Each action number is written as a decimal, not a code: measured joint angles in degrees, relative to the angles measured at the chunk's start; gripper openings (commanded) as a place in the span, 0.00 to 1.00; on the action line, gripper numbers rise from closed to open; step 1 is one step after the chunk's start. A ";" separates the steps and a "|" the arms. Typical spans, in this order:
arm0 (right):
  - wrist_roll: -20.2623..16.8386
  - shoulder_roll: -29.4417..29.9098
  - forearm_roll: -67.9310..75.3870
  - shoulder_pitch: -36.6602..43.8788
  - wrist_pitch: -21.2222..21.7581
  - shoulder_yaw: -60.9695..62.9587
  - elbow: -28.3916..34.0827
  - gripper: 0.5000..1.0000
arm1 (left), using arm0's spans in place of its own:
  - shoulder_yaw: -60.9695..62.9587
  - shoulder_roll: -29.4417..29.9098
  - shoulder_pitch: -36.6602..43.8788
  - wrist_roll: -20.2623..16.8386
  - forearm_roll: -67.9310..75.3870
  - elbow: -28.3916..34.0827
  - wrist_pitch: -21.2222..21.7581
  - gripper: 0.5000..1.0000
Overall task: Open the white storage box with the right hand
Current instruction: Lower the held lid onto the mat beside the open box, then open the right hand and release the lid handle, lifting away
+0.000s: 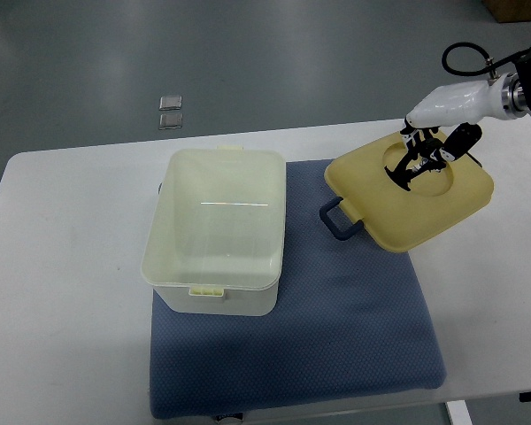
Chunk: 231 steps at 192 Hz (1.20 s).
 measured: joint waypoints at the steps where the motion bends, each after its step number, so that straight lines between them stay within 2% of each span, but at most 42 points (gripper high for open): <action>1: -0.01 0.10 0.00 -0.07 -0.11 0.00 0.00 0.00 | 0.00 0.00 0.00 0.00 0.00 -0.01 0.00 1.00; 43: -0.28 4.35 0.00 -1.29 -2.48 -0.03 0.00 0.00 | 0.00 0.00 0.00 0.00 0.00 -0.04 0.00 1.00; 140: -0.47 14.04 0.09 -1.86 -3.66 -0.07 -2.31 0.00 | -0.09 0.00 0.00 0.00 0.00 0.06 0.09 1.00; 216: -0.53 17.13 0.45 -2.84 -3.78 0.43 -4.51 0.00 | -0.08 0.00 0.00 0.00 0.00 0.34 0.09 1.00; 217: -0.53 17.13 0.45 -2.87 -3.78 0.44 -4.53 0.04 | -0.08 0.00 0.00 0.00 0.00 0.34 0.09 1.00; 218: -0.53 17.13 0.46 -2.93 -3.78 0.46 -4.56 0.04 | -0.08 0.00 0.00 0.00 0.00 0.34 0.09 1.00; 219: -0.54 17.13 0.47 -2.96 -3.78 0.47 -4.57 0.14 | -0.08 0.00 0.00 0.00 0.00 0.34 0.09 1.00; 220: -0.54 17.13 0.48 -2.99 -3.78 0.48 -4.59 0.14 | -0.08 0.00 0.00 0.00 0.00 0.34 0.09 1.00; 221: -0.54 17.13 0.49 -3.03 -3.78 0.49 -4.60 0.24 | -0.08 0.00 0.00 0.00 0.00 0.34 0.09 1.00; 222: -0.54 17.13 0.50 -3.06 -3.78 0.50 -4.62 0.24 | -0.08 0.00 0.00 0.00 0.00 0.34 0.09 1.00; 223: -0.54 17.13 0.52 -3.10 -3.78 0.51 -4.63 0.31 | -0.08 0.00 0.00 0.00 0.00 0.34 0.09 1.00; 226: -0.55 17.13 0.56 -3.22 -3.79 0.53 -4.67 0.36 | -0.08 0.00 0.00 0.00 0.00 0.34 0.09 1.00; 227: -0.55 17.13 0.57 -3.26 -3.79 0.54 -4.68 0.42 | -0.08 0.00 0.00 0.00 0.00 0.34 0.09 1.00; 229: -0.55 17.13 0.60 -3.34 -3.80 0.55 -4.71 0.42 | -0.08 0.00 0.00 0.00 0.00 0.34 0.09 1.00; 230: -0.55 17.13 0.62 -3.38 -3.80 0.56 -4.72 0.46 | -0.08 0.00 0.00 0.00 0.00 0.34 0.09 1.00; 231: -0.55 17.12 0.64 -3.43 -3.81 0.56 -4.73 0.46 | -0.08 0.00 0.00 0.00 0.00 0.34 0.09 1.00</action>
